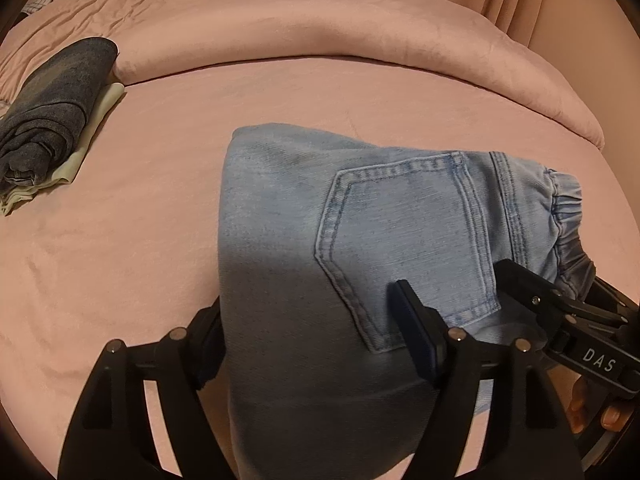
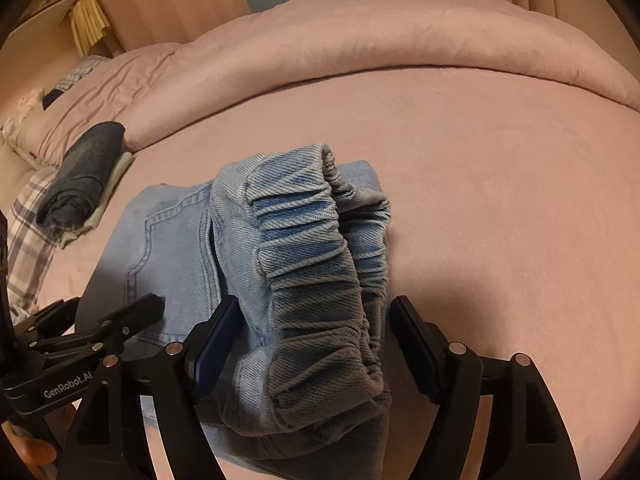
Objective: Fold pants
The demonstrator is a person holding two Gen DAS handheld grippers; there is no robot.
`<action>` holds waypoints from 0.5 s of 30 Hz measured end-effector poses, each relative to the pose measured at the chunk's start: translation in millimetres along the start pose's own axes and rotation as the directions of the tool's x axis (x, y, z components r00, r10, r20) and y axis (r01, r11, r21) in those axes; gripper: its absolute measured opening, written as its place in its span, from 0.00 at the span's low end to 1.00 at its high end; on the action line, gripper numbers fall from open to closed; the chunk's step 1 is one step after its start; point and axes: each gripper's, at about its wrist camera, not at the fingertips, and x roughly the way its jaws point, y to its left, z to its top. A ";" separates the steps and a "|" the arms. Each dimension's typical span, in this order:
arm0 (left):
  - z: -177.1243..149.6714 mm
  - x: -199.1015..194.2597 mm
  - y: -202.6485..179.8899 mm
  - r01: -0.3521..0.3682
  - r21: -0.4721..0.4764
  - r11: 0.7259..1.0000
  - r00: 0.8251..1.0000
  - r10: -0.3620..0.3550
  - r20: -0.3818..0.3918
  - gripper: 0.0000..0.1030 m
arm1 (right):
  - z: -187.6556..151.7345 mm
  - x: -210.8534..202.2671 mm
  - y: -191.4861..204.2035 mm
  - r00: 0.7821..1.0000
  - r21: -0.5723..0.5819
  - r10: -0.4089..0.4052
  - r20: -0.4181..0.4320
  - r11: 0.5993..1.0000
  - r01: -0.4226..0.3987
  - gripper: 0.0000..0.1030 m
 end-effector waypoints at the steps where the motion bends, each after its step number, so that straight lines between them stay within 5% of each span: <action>1: -0.1 -0.2 -0.3 -0.005 0.002 1.000 1.000 0.005 -0.001 0.76 | 0.2 -0.1 -0.1 1.000 0.000 -0.002 -0.001 1.000 0.002 0.74; 15: -3.0 -1.6 1.1 -0.021 -0.008 1.000 1.000 0.021 -0.022 0.83 | -1.4 -3.0 -1.7 0.999 0.008 -0.028 -0.019 1.000 0.028 0.78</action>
